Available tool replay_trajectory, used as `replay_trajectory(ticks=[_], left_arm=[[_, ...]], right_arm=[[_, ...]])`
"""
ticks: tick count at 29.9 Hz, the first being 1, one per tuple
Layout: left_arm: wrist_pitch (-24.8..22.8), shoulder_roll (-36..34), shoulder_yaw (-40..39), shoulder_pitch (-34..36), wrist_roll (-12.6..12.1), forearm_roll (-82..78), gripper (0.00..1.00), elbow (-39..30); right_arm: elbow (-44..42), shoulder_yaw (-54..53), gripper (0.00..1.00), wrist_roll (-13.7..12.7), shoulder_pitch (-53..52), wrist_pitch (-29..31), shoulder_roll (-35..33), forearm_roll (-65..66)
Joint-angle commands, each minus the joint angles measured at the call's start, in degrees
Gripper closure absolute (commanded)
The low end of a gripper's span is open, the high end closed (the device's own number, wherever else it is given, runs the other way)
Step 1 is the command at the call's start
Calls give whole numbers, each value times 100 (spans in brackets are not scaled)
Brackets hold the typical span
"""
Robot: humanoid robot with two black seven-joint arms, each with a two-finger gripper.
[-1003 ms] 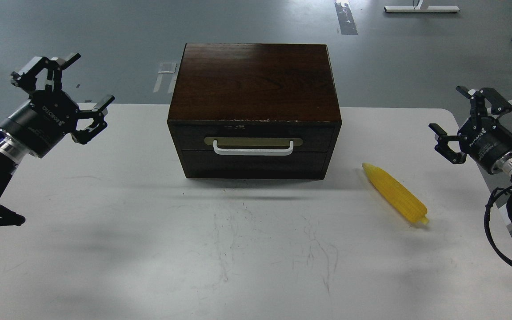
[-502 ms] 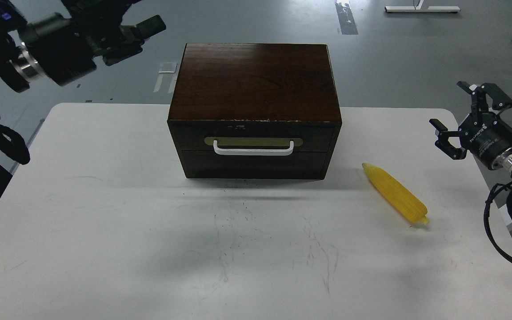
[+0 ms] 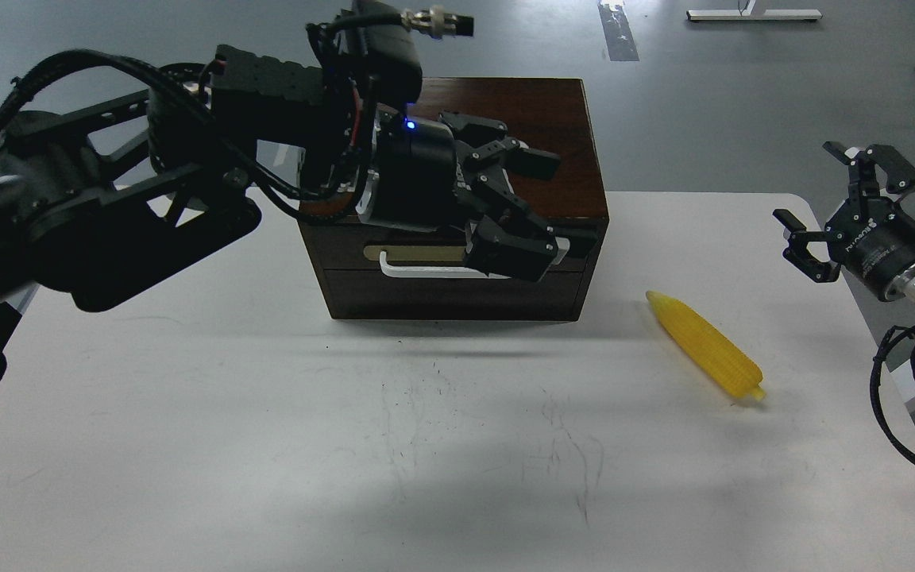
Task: Put corn in drawer with both arms
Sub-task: 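Lower the left gripper and hook the white drawer handle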
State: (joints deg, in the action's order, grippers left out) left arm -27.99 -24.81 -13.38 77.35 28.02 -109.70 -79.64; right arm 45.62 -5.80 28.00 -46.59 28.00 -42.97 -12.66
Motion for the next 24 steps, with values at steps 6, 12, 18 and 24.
replay_trajectory(ticks=[6,12,18,24], left_arm=[[-1,407,1479,755,-2,-622,2,633],[-1,636,1724,728,-2,-878,1,923],[-1,776,1927,711,-2,-948,1,1213],[-1,785,2129,711,-2,-957,1,1328]], right_arm=[[-9,-18,0,0,1,0,0,0],[-9,-53,0,0,1,0,0,0],[-9,-53,0,0,1,0,0,0],[-18,-53,0,0,1,0,0,0]])
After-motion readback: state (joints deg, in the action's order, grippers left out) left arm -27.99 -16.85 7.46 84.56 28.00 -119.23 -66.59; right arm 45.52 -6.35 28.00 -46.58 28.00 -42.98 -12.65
